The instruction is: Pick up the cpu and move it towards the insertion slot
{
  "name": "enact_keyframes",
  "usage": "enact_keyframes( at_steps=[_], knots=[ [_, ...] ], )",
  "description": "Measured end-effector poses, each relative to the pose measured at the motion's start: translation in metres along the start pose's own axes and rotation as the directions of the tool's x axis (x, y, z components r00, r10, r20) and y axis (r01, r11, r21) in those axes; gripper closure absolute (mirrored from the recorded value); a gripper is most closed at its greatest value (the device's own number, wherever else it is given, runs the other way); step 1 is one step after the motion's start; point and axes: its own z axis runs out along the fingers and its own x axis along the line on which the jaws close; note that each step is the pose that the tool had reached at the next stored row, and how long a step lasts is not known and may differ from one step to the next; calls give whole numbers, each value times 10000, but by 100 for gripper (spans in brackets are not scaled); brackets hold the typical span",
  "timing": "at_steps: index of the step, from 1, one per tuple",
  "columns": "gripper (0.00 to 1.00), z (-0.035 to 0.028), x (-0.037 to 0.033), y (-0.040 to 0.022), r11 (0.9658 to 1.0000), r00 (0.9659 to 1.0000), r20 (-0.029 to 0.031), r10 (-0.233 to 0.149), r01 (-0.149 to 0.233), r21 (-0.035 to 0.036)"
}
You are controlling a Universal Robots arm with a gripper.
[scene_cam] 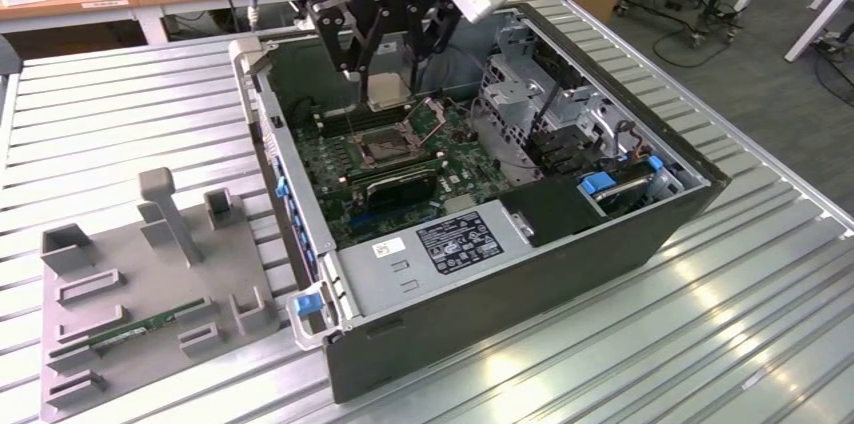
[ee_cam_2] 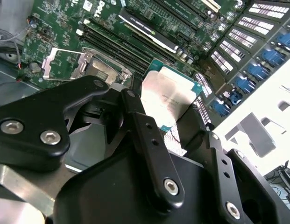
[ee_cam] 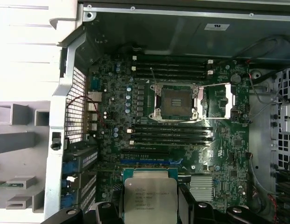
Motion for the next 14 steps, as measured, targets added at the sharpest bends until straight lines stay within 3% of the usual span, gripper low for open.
enact_keyframes(
  at_steps=[5, 14],
  knots=[
    [45, 0, -74, 0, 10000, 10000, -3, 0, 0, 1],
    [45, 3, -278, 8, 10000, 10000, -17, 0, 0, 0]
  ],
)
